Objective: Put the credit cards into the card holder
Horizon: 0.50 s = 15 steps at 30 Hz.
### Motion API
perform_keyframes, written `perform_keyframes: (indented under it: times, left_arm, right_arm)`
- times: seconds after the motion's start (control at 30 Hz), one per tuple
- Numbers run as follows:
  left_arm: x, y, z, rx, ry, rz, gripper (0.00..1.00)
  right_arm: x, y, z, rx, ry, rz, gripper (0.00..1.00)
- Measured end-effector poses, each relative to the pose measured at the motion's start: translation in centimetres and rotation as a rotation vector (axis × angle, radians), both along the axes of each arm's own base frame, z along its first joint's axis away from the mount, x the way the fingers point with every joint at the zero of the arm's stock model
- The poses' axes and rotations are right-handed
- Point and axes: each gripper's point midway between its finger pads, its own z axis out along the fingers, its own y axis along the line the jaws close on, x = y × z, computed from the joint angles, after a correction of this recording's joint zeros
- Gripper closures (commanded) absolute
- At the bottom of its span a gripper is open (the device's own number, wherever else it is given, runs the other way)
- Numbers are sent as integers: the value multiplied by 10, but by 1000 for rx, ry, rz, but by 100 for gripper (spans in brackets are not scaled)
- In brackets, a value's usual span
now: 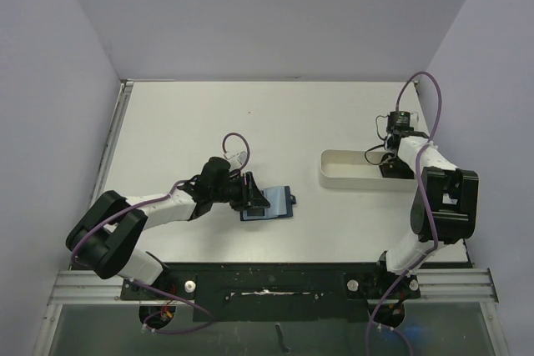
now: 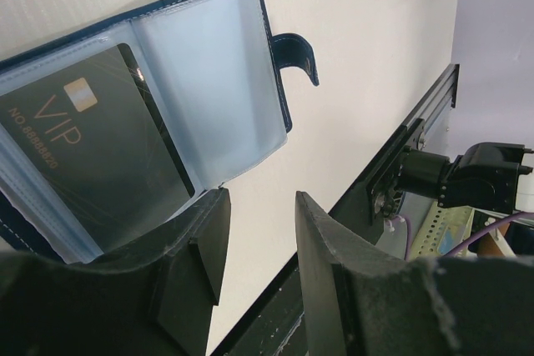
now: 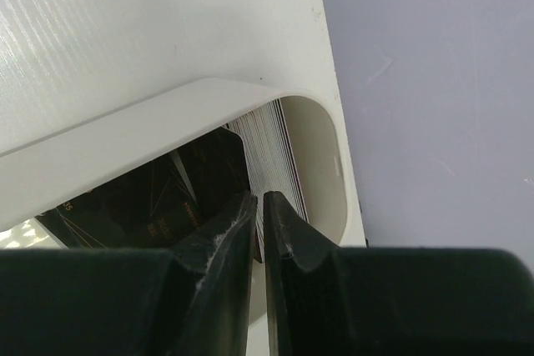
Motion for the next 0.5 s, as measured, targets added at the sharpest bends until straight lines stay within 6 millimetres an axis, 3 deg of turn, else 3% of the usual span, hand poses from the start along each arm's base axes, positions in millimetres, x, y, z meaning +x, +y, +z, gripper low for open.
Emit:
perform_keyframes:
  times: [0.13,0.3,0.5]
  left_arm:
    - [0,0,0,0,0,0,64]
    - [0,0,0,0,0,0,64]
    - [0,0,0,0,-1,0,63]
  right_arm:
    - [0,1,0,2,1,3,100]
    - [-1,7,3,9,9,21,100]
    - [1,24,23,22,-16,69,100]
